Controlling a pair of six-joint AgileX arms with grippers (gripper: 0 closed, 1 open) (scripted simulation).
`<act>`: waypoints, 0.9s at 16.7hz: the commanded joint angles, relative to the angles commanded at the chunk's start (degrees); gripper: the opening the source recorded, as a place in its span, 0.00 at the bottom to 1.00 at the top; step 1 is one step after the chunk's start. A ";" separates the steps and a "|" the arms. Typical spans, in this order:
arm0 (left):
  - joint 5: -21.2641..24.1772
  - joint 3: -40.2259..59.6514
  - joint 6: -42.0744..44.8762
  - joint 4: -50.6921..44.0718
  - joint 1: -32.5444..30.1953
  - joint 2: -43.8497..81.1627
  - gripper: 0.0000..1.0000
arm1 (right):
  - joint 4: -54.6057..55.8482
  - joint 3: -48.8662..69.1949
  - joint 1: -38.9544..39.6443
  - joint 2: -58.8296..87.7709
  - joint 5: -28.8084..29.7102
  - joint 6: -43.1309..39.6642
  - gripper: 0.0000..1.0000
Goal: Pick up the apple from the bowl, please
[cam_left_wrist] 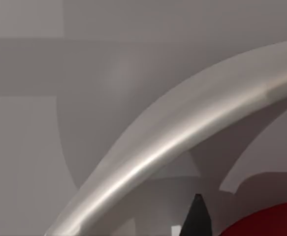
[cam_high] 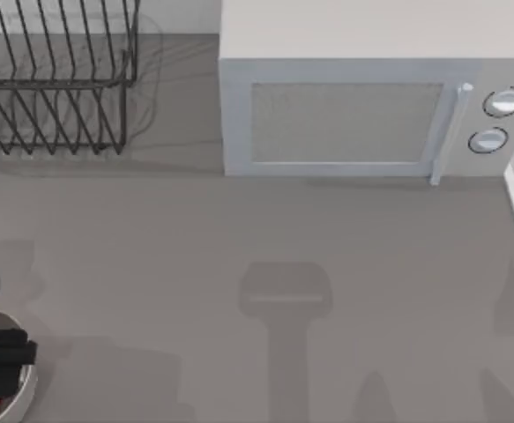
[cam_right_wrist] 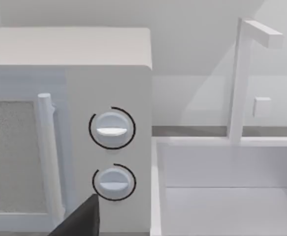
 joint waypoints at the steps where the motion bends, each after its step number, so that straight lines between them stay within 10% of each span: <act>1: 1.05 4.28 -0.44 -4.56 -0.23 -5.03 0.00 | 0.00 0.00 0.00 0.00 0.00 0.00 1.00; 7: 1.05 13.78 -0.58 -14.20 -0.37 -4.35 0.00 | 0.00 0.00 0.00 0.00 0.00 0.00 1.00; 15: 1.01 47.72 -1.22 -50.99 -0.98 -5.84 0.00 | 0.00 0.00 0.00 0.00 0.00 0.00 1.00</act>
